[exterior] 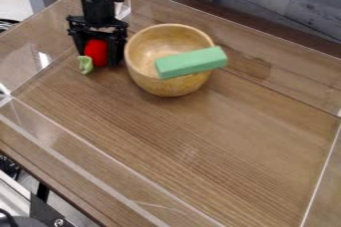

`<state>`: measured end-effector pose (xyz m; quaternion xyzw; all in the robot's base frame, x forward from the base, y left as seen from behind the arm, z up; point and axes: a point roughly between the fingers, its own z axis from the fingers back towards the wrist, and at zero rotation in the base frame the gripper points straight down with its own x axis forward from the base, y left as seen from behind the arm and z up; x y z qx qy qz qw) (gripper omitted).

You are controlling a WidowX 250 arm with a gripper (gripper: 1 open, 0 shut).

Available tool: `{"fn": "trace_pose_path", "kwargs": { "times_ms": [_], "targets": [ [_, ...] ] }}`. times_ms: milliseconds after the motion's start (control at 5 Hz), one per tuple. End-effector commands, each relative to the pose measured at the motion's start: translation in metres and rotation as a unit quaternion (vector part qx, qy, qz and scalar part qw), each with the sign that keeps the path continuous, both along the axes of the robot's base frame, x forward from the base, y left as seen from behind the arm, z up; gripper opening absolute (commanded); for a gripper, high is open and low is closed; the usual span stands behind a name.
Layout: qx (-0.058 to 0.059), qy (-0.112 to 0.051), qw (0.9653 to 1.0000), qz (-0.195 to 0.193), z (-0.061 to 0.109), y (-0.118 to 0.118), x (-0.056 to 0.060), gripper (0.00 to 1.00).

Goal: Move the red fruit to the left

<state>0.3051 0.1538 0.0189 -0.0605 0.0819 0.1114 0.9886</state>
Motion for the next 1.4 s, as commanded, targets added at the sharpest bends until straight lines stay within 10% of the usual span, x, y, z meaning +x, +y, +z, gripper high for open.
{"fn": "trace_pose_path", "kwargs": {
  "times_ms": [0,1000,1200],
  "targets": [
    [0.0,-0.014,0.9998,0.013,0.017,-0.006,0.002,1.0],
    [-0.009,-0.016,0.9992,0.035,0.06,-0.002,-0.025,1.0],
    [-0.011,-0.017,0.9992,0.033,0.064,-0.009,-0.022,0.0]
  ]
}}
